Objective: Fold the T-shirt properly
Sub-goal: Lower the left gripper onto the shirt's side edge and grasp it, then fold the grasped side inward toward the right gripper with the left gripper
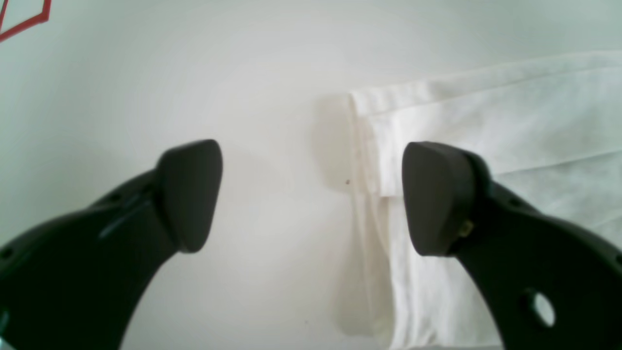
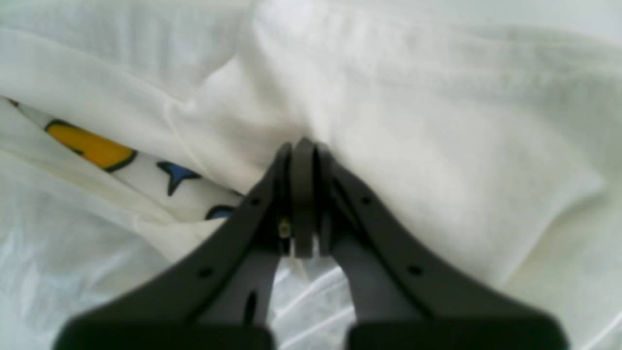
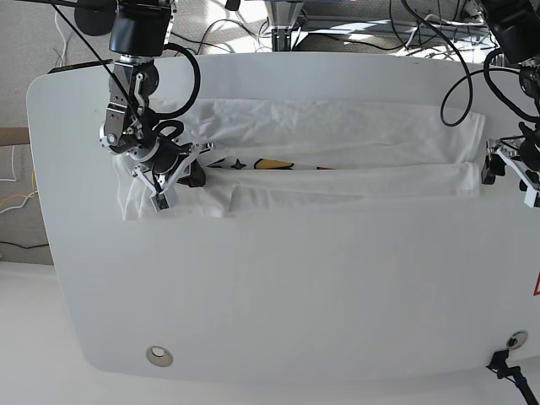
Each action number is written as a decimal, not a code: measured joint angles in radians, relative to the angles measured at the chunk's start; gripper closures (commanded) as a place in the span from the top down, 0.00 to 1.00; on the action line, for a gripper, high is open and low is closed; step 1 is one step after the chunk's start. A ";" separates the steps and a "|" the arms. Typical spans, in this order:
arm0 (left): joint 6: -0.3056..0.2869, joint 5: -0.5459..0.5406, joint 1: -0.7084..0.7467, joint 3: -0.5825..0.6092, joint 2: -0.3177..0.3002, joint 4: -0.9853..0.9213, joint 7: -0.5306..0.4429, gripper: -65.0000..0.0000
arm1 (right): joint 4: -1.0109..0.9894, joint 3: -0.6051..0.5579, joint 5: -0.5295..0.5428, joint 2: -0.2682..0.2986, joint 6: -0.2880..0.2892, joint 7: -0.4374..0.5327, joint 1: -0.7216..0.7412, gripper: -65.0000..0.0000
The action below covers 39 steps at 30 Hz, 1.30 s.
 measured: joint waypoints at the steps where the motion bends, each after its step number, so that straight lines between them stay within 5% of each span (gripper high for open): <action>1: 0.000 -0.049 -0.002 0.014 -0.012 -0.031 0.009 0.92 | 0.000 0.000 0.001 0.000 0.000 0.000 0.000 0.00; 19: 0.000 -0.153 0.017 0.181 0.056 -0.129 -0.034 0.89 | -0.001 -0.001 0.003 0.000 0.000 0.001 0.000 0.00; 21: 0.000 -0.169 0.033 0.182 0.059 -0.127 -0.055 0.73 | -0.001 -0.001 0.002 0.000 0.000 0.000 0.000 0.00; 25: -0.003 -0.174 0.041 0.180 0.056 -0.128 -0.049 0.20 | -0.001 0.000 0.003 0.000 0.000 0.000 0.000 0.00; 27: 0.000 -0.168 0.042 0.180 0.059 -0.128 -0.043 0.02 | -0.001 0.000 0.003 0.000 0.000 0.000 0.000 0.00; 33: -0.001 -0.174 0.044 0.181 0.063 -0.110 -0.039 0.00 | -0.001 0.000 0.004 0.000 0.000 0.000 -0.001 0.00; 39: 0.011 -0.119 0.062 0.265 0.138 0.055 0.030 0.00 | -0.002 0.000 0.011 0.001 0.000 0.001 -0.003 0.00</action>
